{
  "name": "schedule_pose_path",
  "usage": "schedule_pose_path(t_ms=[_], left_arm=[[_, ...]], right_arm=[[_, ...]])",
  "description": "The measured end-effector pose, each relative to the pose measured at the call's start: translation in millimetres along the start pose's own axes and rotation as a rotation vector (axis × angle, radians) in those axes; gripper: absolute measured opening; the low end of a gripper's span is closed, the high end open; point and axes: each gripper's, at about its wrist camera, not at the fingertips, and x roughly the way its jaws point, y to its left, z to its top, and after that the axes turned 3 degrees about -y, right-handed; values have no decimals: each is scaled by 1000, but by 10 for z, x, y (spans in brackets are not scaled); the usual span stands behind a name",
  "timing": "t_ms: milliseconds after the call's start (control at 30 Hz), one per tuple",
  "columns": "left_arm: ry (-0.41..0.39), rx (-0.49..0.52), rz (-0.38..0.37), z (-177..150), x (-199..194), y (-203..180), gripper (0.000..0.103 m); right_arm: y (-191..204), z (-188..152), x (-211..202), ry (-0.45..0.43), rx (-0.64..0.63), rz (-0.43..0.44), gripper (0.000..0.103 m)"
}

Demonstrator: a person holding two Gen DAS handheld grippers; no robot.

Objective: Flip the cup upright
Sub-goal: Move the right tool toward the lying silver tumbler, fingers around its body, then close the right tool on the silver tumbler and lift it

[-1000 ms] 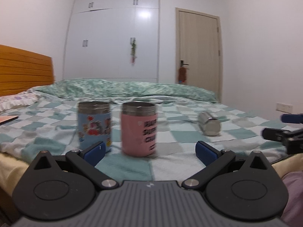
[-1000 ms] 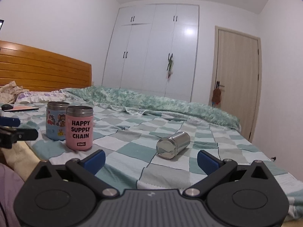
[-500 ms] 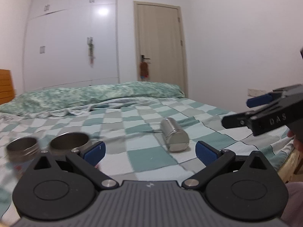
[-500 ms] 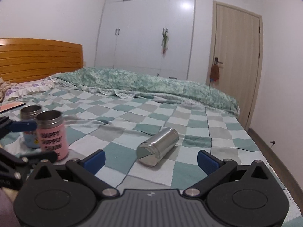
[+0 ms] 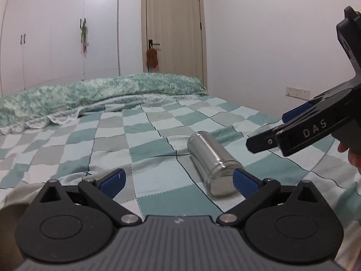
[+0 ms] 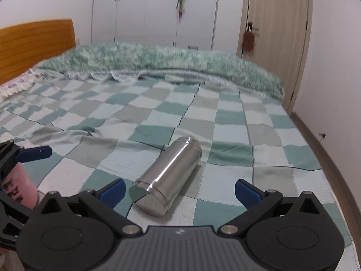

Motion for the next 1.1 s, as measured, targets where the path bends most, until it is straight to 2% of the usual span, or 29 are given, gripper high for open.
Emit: schedule_pose_path(t_ms=[200, 367, 500, 633, 733, 900, 1000, 1100], left_arm=[[37, -6, -30, 33, 289, 208, 103], [38, 34, -58, 40, 404, 282, 103], [48, 58, -99, 67, 484, 379, 103], [41, 133, -112, 94, 586, 493, 103], [59, 130, -162, 111, 697, 621, 103], [101, 179, -191, 42, 895, 792, 103], [129, 118, -249, 16, 980, 948, 103], [142, 105, -253, -6, 1005, 1004, 103]], right_arm=[[83, 126, 438, 77, 4, -19, 103], [101, 178, 723, 132, 33, -28, 103], [158, 200, 881, 152, 34, -33, 103], [206, 208, 1025, 178, 43, -32, 103], [224, 214, 1148, 202, 59, -41, 103], [208, 207, 1296, 243, 101, -56, 103], [188, 204, 1382, 262, 135, -67, 103], [153, 215, 1485, 286, 171, -72, 103]])
